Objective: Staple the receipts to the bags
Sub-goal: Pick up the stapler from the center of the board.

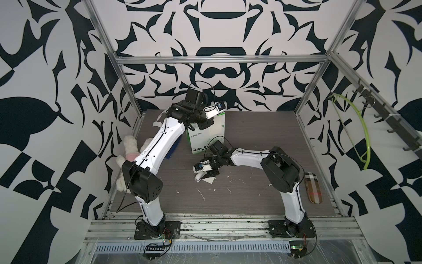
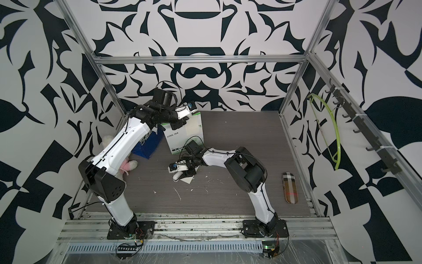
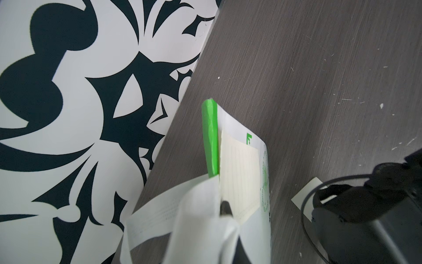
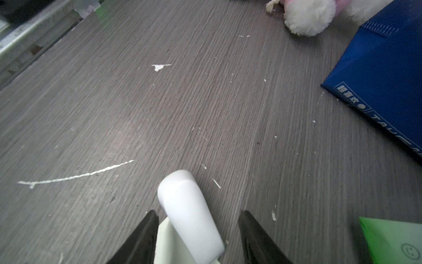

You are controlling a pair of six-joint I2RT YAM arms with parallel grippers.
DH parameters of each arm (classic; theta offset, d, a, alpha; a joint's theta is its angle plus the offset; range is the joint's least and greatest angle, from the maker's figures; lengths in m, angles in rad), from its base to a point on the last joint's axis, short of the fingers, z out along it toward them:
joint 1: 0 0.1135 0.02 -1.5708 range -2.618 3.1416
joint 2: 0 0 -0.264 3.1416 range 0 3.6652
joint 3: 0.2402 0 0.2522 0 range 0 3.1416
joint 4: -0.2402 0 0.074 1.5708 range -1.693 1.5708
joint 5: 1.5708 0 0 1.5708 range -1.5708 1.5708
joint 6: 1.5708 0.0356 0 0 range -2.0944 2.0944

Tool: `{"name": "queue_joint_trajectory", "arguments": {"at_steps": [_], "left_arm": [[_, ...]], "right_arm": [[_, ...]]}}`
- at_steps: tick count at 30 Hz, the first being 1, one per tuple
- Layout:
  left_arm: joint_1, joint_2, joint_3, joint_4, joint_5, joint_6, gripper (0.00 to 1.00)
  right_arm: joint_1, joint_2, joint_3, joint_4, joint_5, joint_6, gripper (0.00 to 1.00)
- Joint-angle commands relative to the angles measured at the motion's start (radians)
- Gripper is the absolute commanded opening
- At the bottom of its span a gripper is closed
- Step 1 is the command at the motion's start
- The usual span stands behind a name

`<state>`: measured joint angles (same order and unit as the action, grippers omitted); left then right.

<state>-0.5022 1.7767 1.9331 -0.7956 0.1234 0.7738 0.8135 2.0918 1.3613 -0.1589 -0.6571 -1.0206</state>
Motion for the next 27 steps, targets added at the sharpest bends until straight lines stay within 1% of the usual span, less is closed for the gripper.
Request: {"name": "queue_joint_trajectory", "arguments": {"at_steps": [1, 3, 5, 8, 10, 15, 17, 20, 24, 27], "left_arm": [[0.002, -0.007, -0.016, 0.001, 0.016, -0.01, 0.0], [0.003, -0.008, -0.015, 0.0, 0.015, -0.01, 0.0], [0.003, -0.007, -0.017, -0.001, 0.015, -0.01, 0.0], [0.004, -0.004, -0.017, -0.004, 0.014, -0.01, 0.0], [0.003, -0.001, -0.015, -0.009, 0.012, -0.01, 0.0], [0.003, 0.009, 0.01, -0.043, 0.0, -0.011, 0.0], [0.003, 0.008, 0.015, -0.042, 0.0, -0.017, 0.0], [0.002, 0.011, 0.017, -0.04, 0.014, -0.027, 0.0], [-0.014, 0.025, 0.034, -0.039, 0.018, -0.034, 0.0], [-0.04, 0.036, 0.065, -0.036, 0.016, -0.022, 0.0]], "right_arm": [[-0.001, -0.009, 0.03, -0.003, -0.011, -0.009, 0.55], [-0.002, -0.006, 0.027, -0.008, -0.008, -0.023, 0.52], [-0.001, -0.001, 0.027, -0.017, -0.001, -0.042, 0.45], [-0.001, -0.001, 0.022, -0.013, 0.009, -0.06, 0.33], [-0.001, -0.012, 0.007, 0.012, 0.01, -0.063, 0.23], [-0.004, -0.079, -0.023, 0.037, -0.001, -0.038, 0.16], [-0.008, -0.141, -0.076, 0.088, -0.001, 0.011, 0.16], [-0.04, -0.273, -0.218, 0.251, -0.007, 0.134, 0.14], [-0.084, -0.467, -0.344, 0.28, 0.036, 0.182, 0.11], [-0.155, -0.618, -0.418, 0.288, 0.074, 0.236, 0.09]]}}
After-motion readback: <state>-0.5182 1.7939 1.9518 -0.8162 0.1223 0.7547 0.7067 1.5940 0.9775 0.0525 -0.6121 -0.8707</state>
